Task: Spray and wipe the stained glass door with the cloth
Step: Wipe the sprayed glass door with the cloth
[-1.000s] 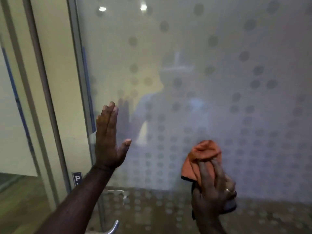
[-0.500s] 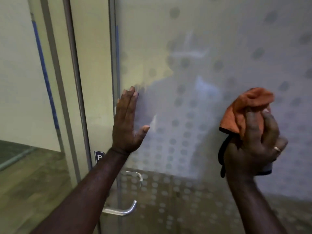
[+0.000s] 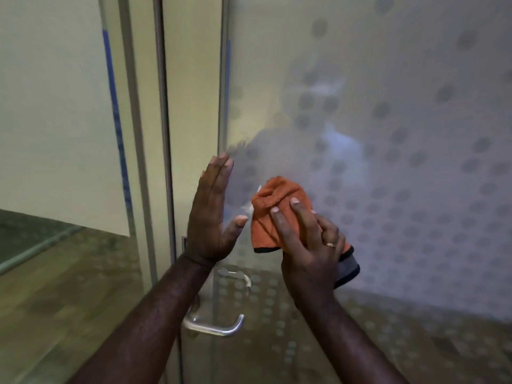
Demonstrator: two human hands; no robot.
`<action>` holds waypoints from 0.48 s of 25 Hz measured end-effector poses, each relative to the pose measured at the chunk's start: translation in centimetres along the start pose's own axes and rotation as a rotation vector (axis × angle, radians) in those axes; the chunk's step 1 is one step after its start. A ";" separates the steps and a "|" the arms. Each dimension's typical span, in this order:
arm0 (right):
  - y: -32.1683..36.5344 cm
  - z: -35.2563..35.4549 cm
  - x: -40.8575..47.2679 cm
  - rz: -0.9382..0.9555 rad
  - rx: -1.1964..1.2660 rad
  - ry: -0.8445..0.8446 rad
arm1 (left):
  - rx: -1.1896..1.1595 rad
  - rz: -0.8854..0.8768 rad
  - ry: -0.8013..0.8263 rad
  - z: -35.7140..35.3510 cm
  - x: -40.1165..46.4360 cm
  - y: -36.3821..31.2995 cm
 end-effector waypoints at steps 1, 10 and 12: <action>0.9 0.2 -0.3 0.019 0.014 0.010 | -0.028 0.030 0.031 1.0 -0.7 0.0; 9.1 0.3 -4.2 0.119 0.222 0.142 | -0.364 0.516 0.341 9.5 -7.2 -1.5; 11.0 0.5 -5.0 0.116 0.272 0.178 | -0.387 0.684 0.285 11.3 -8.6 -1.8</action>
Point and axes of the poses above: each hand's wrist, its own x-axis towards the middle knuckle, its own z-axis out of the back of the hand, y = z × x, the point moved 3 cm from there along x, towards the middle knuckle, and after that the axes turned 12 degrees about x, right-handed, at the moved point
